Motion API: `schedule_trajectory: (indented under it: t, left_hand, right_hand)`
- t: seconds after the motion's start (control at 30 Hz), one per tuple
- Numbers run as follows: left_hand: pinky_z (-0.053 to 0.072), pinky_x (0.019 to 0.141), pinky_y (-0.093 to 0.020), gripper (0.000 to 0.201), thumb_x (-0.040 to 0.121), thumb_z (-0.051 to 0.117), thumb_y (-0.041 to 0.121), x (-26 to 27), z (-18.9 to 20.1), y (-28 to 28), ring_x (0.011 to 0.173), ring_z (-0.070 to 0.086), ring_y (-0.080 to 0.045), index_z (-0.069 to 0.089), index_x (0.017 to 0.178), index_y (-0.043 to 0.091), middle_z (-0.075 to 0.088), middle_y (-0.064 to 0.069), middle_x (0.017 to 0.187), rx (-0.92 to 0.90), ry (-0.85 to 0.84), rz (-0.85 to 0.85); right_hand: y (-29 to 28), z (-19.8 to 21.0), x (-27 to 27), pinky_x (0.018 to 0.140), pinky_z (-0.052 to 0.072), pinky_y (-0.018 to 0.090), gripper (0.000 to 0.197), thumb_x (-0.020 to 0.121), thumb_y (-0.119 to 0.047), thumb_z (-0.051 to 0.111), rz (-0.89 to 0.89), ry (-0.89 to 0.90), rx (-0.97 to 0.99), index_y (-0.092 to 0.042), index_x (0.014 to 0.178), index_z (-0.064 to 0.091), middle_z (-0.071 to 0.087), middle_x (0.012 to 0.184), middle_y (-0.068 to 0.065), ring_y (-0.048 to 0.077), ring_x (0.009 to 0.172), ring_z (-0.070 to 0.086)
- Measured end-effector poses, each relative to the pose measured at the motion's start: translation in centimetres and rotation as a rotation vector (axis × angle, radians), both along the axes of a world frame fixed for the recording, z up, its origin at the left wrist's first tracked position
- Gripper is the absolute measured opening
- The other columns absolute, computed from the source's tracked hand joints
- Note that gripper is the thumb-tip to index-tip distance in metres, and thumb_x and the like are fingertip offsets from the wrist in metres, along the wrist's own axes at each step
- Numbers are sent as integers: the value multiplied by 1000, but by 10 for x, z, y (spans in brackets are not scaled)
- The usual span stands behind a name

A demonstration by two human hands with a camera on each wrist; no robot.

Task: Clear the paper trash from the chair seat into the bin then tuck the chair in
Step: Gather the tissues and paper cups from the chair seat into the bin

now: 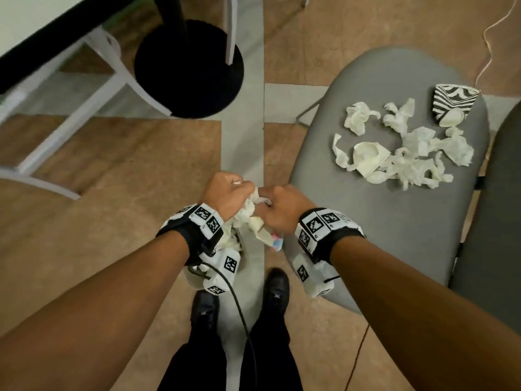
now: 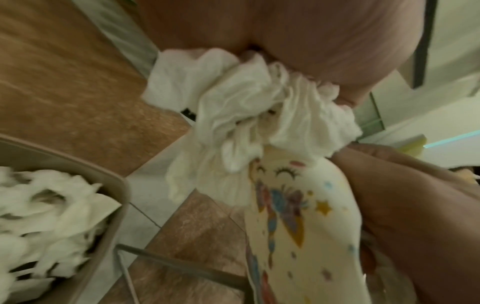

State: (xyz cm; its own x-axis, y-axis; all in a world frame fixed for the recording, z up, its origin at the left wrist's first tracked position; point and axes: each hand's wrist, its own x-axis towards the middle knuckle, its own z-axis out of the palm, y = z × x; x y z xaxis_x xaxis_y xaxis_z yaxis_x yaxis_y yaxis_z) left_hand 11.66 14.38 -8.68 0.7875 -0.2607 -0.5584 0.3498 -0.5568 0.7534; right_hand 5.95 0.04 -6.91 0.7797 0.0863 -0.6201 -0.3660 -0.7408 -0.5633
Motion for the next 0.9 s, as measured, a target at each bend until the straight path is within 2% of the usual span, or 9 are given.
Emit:
schedule_trajectory:
  t: [0.1, 0.2, 0.33, 0.5, 0.57, 0.67, 0.77, 0.83, 0.9]
  left_hand:
    - [35, 49, -27, 16, 78, 61, 19, 1, -20, 46, 55, 45, -15, 59, 71, 4, 52, -3, 60, 78, 29, 33]
    - [39, 58, -29, 11, 87, 57, 26, -6, -53, 86, 62, 51, -17, 54, 81, 17, 57, 1, 68, 150, 60, 20]
    - [40, 67, -34, 19, 95, 46, 32, -26, -109, 124, 71, 50, -18, 44, 105, 16, 52, 2, 79, 194, 158, 94]
    - [44, 62, -30, 26, 69, 57, 28, -61, -183, 141, 72, 57, -24, 55, 86, 9, 57, -3, 78, 208, 234, 199]
    - [55, 76, -39, 39, 65, 59, 29, -74, -212, 142, 89, 62, -29, 60, 97, 9, 65, -10, 100, 303, 250, 89]
    - [33, 111, -46, 61, 87, 54, 25, -92, -243, 140, 131, 40, -34, 31, 140, 3, 39, -17, 142, 513, 235, -227]
    - [35, 104, -34, 41, 86, 52, -1, -91, -261, 146, 125, 46, -38, 48, 127, -2, 42, -21, 137, 533, 183, -350]
    - [36, 100, -29, 32, 84, 59, 5, -87, -267, 153, 122, 48, -37, 63, 117, 6, 44, -18, 133, 539, 130, -414]
    - [37, 102, -38, 34, 83, 64, 23, -83, -260, 156, 122, 39, -38, 66, 117, 24, 39, -13, 133, 621, 102, -524]
  right_hand:
    - [44, -17, 7, 63, 54, 32, 23, 73, -46, 40, -26, 32, 35, -29, 75, 56, 66, 70, -1, 22, 66, 66]
    - [85, -42, 9, 59, 43, 28, 10, 88, -29, 44, -5, 62, 40, -26, 81, 51, 59, 67, -4, 24, 69, 61]
    - [129, -104, 1, 81, 44, 31, 35, 93, -23, 43, 11, 77, -21, -15, 124, 56, 65, 114, 12, 30, 102, 59]
    - [163, -190, -21, 101, 45, 38, 39, 96, -13, 43, 103, 238, -142, -11, 134, 47, 55, 133, 16, 33, 121, 53]
    - [171, -220, -32, 105, 43, 40, 40, 95, -12, 46, 108, 247, -162, -12, 135, 49, 53, 134, 16, 33, 125, 51]
    - [175, -250, -38, 106, 39, 36, 43, 95, -11, 50, 100, 293, -148, -11, 139, 47, 50, 139, 17, 33, 129, 49]
    - [174, -260, -37, 106, 39, 35, 62, 97, -20, 49, -22, 340, -76, -14, 153, 23, 44, 148, 14, 32, 131, 48]
    - [171, -257, -36, 98, 45, 37, 67, 94, -27, 51, -119, 305, -56, -14, 151, 19, 54, 139, 16, 36, 122, 55]
    - [164, -247, -32, 92, 46, 37, 54, 93, -31, 51, -164, 241, -67, -13, 141, 34, 60, 128, 16, 36, 116, 58]
